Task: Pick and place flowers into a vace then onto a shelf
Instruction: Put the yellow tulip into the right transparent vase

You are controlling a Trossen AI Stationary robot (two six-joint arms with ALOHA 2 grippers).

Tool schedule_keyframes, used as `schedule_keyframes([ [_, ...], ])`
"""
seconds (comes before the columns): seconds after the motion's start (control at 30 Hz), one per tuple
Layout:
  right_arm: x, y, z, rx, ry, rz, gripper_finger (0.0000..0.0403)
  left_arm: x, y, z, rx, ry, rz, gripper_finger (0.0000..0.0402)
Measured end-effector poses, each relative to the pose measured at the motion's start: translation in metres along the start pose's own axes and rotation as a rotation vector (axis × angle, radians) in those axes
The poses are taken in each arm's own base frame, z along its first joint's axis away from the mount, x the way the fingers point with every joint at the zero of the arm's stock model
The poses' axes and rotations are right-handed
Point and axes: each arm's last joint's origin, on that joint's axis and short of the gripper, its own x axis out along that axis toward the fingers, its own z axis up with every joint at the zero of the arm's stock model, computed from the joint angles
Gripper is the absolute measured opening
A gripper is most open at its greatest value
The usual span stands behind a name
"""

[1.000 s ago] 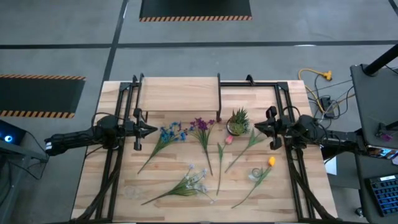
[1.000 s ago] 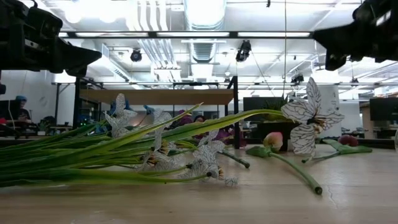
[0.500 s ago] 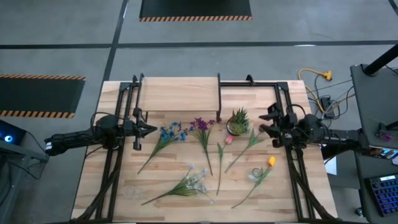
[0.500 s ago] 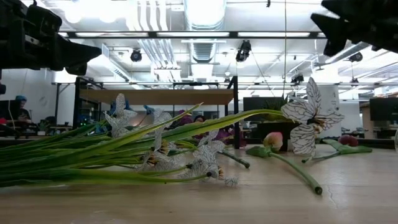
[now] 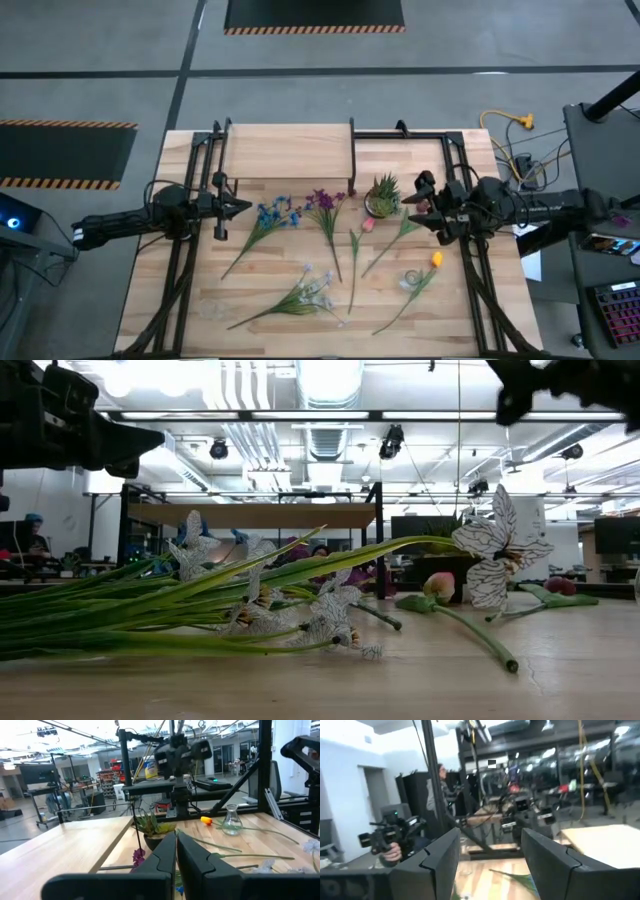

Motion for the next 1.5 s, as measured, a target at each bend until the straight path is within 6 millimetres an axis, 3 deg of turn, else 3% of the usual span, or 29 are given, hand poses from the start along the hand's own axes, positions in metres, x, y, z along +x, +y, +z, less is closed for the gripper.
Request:
schedule_keyframes([
  [0.1,0.020,0.004,0.014,0.068,0.143,-0.078,0.0203,0.000,0.001,0.000,-0.009,0.005,0.042,0.0000],
  [0.23,0.043,0.006,0.021,0.196,0.389,-0.380,0.0203,0.000,0.004,-0.001,-0.071,0.011,0.126,0.0000],
  [0.37,0.064,0.011,0.029,0.303,0.509,-0.591,0.0203,0.000,0.004,-0.002,-0.080,0.024,0.135,0.0000],
  [0.53,0.092,0.021,0.037,0.367,0.629,-0.666,0.0203,0.000,0.004,-0.002,-0.080,0.025,0.134,0.0000],
  [0.8,0.121,0.035,0.052,0.524,0.832,-0.888,0.0203,0.000,0.004,-0.002,-0.080,0.027,0.133,0.0000],
  [0.97,0.128,0.047,0.068,0.636,0.889,-1.066,0.0203,-0.001,0.004,0.001,-0.079,0.015,0.134,0.0000],
  [1.17,0.116,0.058,0.076,0.757,0.965,-1.354,0.0203,0.000,0.004,0.000,-0.080,0.023,0.133,0.0000],
  [1.5,0.102,0.083,0.049,0.920,1.069,-1.478,0.0199,0.000,0.004,0.000,-0.080,0.025,0.132,0.0000],
])
